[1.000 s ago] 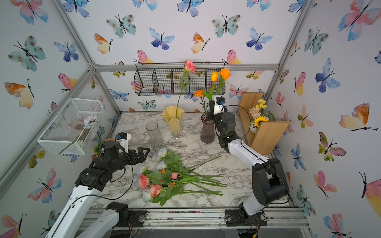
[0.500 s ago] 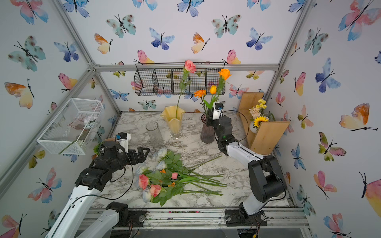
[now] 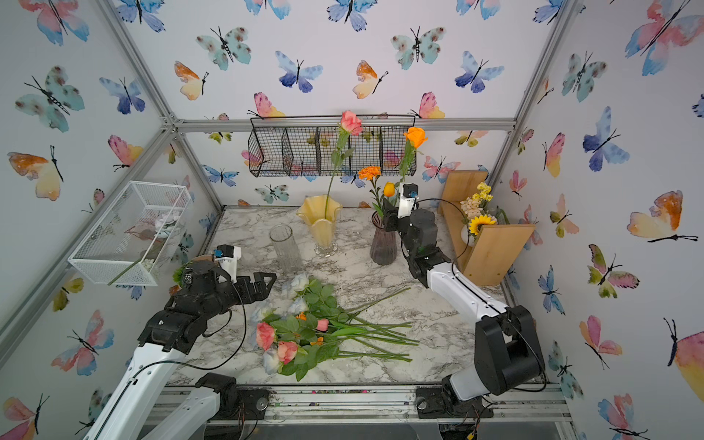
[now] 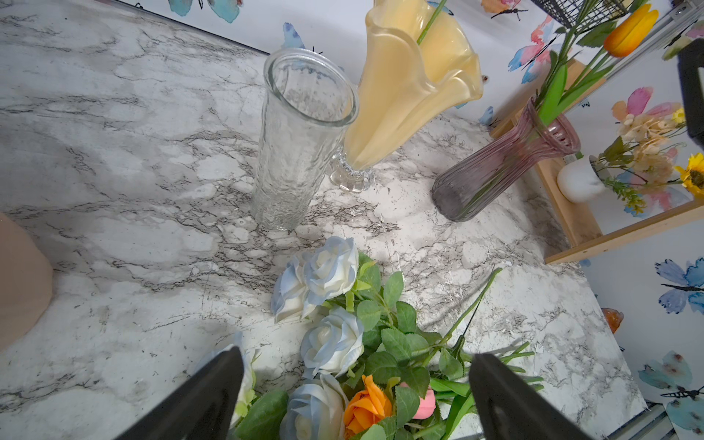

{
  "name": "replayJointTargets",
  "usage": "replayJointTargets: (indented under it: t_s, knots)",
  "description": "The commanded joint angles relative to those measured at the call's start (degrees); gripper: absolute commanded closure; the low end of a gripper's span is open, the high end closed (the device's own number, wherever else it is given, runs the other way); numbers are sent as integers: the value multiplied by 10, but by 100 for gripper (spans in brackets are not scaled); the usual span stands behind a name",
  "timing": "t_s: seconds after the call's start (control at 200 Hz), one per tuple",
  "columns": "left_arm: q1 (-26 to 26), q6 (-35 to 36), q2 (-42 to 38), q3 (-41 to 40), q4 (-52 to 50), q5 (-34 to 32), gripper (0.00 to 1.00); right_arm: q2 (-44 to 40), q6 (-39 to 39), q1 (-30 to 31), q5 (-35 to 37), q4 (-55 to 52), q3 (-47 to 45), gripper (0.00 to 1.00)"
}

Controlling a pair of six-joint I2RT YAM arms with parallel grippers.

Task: Arrange the flowers in different vases according to their colors
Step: Insert the flower into the vase, then adjust the flower at the center of the board.

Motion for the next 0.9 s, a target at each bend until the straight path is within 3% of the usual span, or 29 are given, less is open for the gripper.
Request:
replayJointTargets:
  t_s: [0.0,0.16,0.26,0.425,0.596,0.786,0.896]
  knots:
    - [4,2,-10,-2,7,5,1,-35,30,-1,-112,-170,37,41]
    - [4,2,-12,-2,7,6,1,-85,46,13,-213,-293,35,43]
    - [4,2,-11,-3,7,6,1,-107,41,48,-229,-363,24,45]
    - [4,1,-11,-3,7,3,1,-103,15,141,-181,-470,0,49]
    - [4,-1,-10,-3,7,-3,1,-77,-7,269,-114,-503,-18,49]
    - [3,-2,-12,-3,5,-8,1,-15,-49,326,-129,-527,-8,49]
    - [3,-3,-16,-3,5,-12,1,40,-91,363,-99,-566,17,50]
